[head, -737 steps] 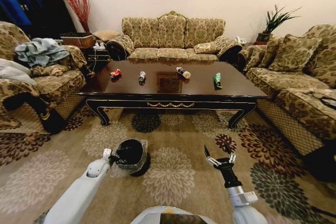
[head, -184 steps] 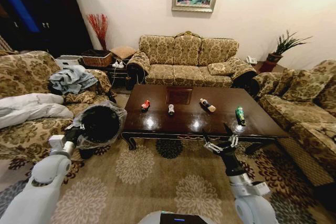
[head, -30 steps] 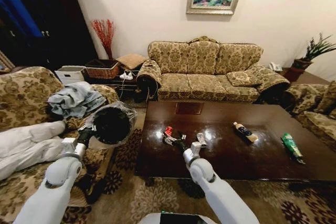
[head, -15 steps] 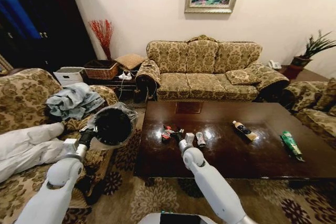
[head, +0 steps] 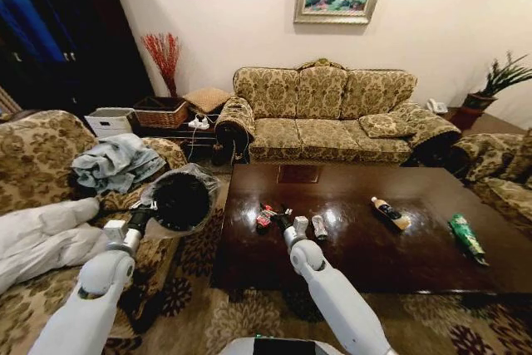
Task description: Move to the front of the table and place the trash on the table into the trash bin.
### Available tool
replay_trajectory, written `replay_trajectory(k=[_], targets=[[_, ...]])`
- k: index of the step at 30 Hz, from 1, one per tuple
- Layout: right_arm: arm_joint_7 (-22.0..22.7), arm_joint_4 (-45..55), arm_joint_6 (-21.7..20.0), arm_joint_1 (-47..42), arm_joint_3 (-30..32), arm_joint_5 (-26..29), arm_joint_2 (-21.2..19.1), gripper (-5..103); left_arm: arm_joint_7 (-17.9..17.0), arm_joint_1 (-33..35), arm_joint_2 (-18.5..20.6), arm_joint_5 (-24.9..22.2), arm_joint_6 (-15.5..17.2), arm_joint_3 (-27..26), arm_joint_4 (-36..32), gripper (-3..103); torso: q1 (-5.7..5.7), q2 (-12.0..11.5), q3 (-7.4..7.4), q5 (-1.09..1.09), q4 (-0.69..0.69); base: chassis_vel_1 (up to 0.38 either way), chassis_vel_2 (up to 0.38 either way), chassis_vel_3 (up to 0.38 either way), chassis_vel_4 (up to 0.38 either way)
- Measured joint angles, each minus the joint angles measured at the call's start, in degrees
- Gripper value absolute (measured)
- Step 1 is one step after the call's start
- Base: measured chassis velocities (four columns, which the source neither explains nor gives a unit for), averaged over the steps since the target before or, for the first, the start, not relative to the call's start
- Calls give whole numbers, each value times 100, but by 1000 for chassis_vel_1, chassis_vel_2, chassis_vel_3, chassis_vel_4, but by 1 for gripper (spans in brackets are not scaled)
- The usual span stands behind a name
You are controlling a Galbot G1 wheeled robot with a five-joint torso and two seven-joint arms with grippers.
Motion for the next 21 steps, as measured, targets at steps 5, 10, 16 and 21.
replay_trajectory(k=[5, 10, 16, 21], targets=[[126, -229, -331, 195, -48, 179, 173, 100, 2, 0, -11, 8, 0, 33, -17, 1, 3, -1, 1, 2, 0, -90, 78, 71, -68], [385, -670, -652, 543, -274, 317, 462, 100, 4, 18, -18, 17, 0, 50, -53, 1, -7, 0, -2, 2, 2, 0, 0, 0, 0], [814, -1231, -723, 801, -498, 190, 873, 100, 6, 34, -41, 28, 0, 45, -54, 1, -16, 5, -5, 2, 5, 28, -25, -19, 37], [1415, -1467, -672, 841, -559, -50, 979, 100, 7, 17, -43, 36, -8, 40, -5, 1, -4, 1, -1, 1, 2, 0, 0, 0, 0]])
